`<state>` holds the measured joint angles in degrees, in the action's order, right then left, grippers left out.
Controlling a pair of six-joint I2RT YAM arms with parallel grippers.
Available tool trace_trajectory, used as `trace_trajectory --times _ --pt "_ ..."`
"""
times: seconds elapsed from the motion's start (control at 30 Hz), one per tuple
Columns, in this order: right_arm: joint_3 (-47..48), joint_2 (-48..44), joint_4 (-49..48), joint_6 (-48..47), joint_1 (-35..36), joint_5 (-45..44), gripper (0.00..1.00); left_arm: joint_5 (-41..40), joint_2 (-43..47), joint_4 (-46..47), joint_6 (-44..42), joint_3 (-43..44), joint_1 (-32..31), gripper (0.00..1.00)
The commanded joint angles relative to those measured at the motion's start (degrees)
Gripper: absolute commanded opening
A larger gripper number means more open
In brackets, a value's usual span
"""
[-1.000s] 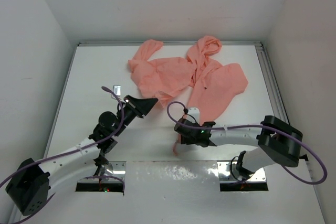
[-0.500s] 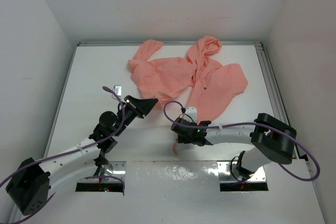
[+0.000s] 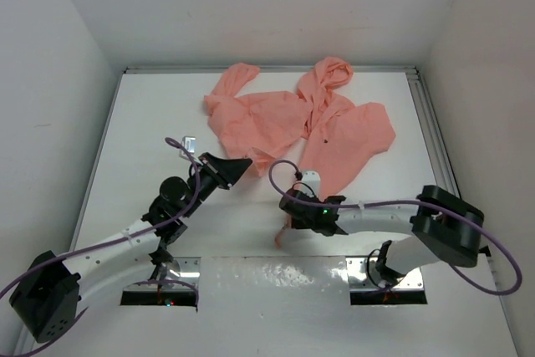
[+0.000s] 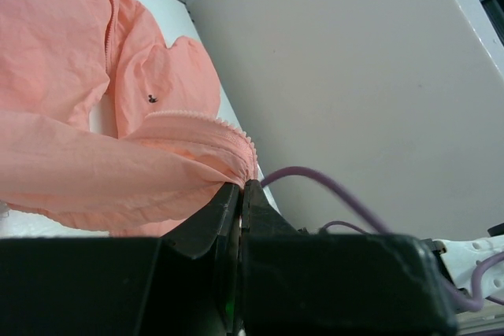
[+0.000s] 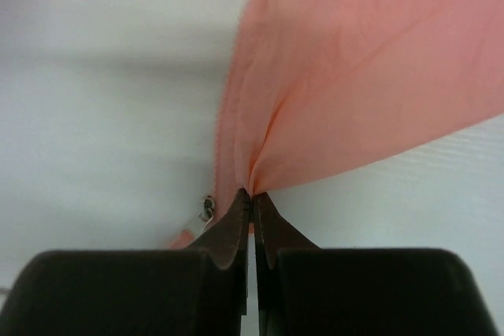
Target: Zip up the jacket
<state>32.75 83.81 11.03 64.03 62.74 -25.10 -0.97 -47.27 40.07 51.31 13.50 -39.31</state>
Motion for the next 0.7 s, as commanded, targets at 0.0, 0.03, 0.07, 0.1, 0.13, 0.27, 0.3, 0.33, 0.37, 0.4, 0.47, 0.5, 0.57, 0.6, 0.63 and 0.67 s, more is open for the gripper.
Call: trace_trajectory --times 0.0,0.03,0.07,0.1,0.13,0.27,0.3,0.33,0.37,0.4,0.47,0.5,0.57,0.6,0.63,0.67 --pt "-2.9 -9.7 -7.8 -2.8 -0.4 -0.2 0.0 0.7 -1.1 3.4 0.2 1.4 0.5 0.0" --pt "-3.6 -12.2 -10.5 -5.9 -0.7 -0.3 0.0 2.5 -1.4 4.9 1.0 1.5 0.5 0.0" --pt "-4.2 -14.6 -14.0 -7.6 -0.7 -0.6 0.0 3.1 -1.9 5.5 1.6 1.6 0.5 0.0" --pt "-5.1 -17.0 -18.9 -8.7 -1.0 -1.2 0.0 3.7 -2.7 5.9 2.1 1.8 0.5 0.0" --pt "-5.6 -21.6 -21.9 -11.4 -1.0 -1.4 0.0 5.2 -3.0 6.7 2.6 2.0 0.5 0.0" --pt "-8.6 -29.0 -35.2 -16.0 -1.4 -0.2 0.0 7.1 -3.1 9.2 4.4 2.3 0.5 0.0" --pt "-8.8 -29.7 -37.9 -16.6 -1.4 0.0 0.0 7.0 -2.7 9.3 4.4 2.3 0.5 0.0" --pt "-9.1 -30.7 -39.2 -17.4 -1.5 0.6 0.0 6.7 -2.3 9.5 4.2 2.4 0.5 0.0" --pt "-9.1 -31.2 -40.4 -17.8 -1.5 1.1 0.0 6.6 -2.3 9.6 4.2 2.6 0.5 0.0" --pt "-10.0 -31.7 -43.6 -18.1 -1.5 1.6 0.0 6.5 -2.0 9.5 4.1 2.8 0.5 0.0" --pt "-11.0 -32.7 -46.5 -18.9 -1.5 2.1 0.0 6.2 -1.6 10.2 4.2 2.7 0.4 0.0" --pt "-11.5 -33.4 -48.8 -19.4 -1.5 2.7 0.0 6.2 -1.4 10.8 4.3 2.6 0.5 0.0" --pt "-12.5 -34.2 -52.8 -20.8 -1.6 4.3 0.0 6.7 -1.7 11.8 4.0 2.7 0.5 0.0" --pt "-13.1 -34.4 -52.9 -21.4 -1.6 4.3 0.0 6.8 -1.9 12.0 3.6 2.8 0.5 0.0" --pt "-13.8 -34.7 -56.0 -22.1 -1.6 5.0 0.0 6.8 -2.0 12.7 3.4 2.8 0.5 0.0" --pt "-14.2 -34.9 -57.2 -22.3 -1.5 5.0 0.0 7.0 -2.4 13.2 4.1 2.8 0.5 0.0"
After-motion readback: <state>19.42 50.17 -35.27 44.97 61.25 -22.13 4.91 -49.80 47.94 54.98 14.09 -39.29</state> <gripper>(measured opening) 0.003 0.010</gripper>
